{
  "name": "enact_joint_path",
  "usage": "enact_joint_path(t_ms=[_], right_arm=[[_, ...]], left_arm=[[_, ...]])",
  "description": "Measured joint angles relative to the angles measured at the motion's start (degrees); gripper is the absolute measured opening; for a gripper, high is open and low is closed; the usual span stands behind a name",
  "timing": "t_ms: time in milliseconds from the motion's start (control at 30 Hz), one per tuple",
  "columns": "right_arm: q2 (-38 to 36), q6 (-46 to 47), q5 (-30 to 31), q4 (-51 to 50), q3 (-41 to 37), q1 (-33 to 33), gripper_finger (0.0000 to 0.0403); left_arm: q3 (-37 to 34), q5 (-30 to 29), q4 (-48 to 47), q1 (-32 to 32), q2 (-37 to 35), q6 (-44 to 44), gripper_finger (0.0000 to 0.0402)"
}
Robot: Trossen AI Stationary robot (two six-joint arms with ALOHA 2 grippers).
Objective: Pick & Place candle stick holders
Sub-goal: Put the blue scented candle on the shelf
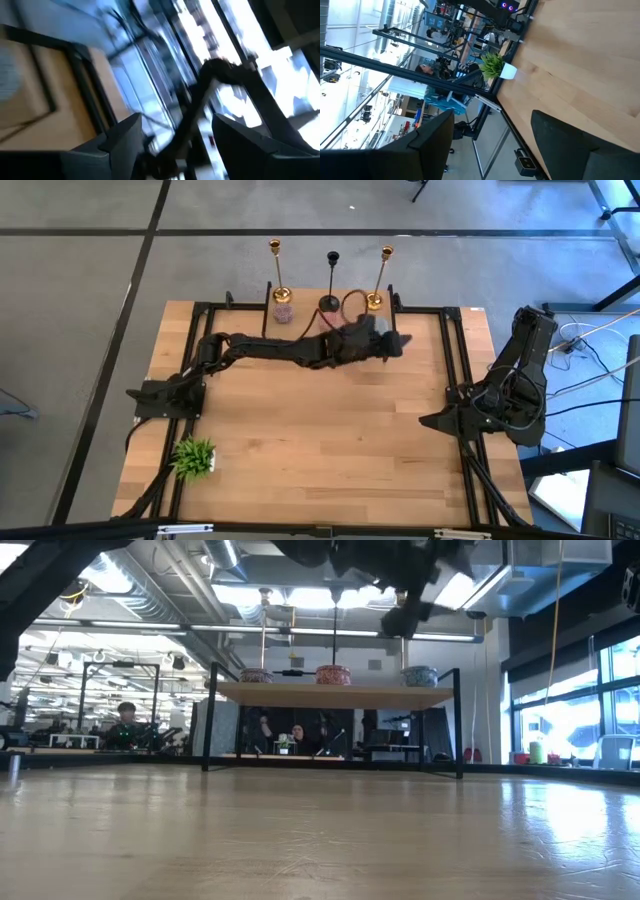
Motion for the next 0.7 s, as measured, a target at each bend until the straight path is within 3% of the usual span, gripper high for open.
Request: enact_joint_path(t_ms=[100, 200, 433, 700], right_arm=[[0.02, -0.81, 0.0, 0.32, 0.01, 0.0, 0.0268], [0.0, -2.83, 0.01, 1.55, 0.01, 0.0, 0.0268], [0.0, -3.98, 4.08, 0.57, 0.02, -0.17, 0.0268], [0.0, -8.35, 4.33, -1.54, 0.02, -5.18, 0.0268]], left_arm=[[4.38, 13.44, -5.16, 1.91, 0.0, 3.81, 0.0223], [10.33, 22.36, -18.94, 3.55, -0.04, 8.13, 0.0205], [20.21, 29.84, -48.31, 6.78, -0.04, 24.87, 0.0159], [20.48, 39.62, -53.6, 10.02, -0.04, 36.68, 0.0094]])
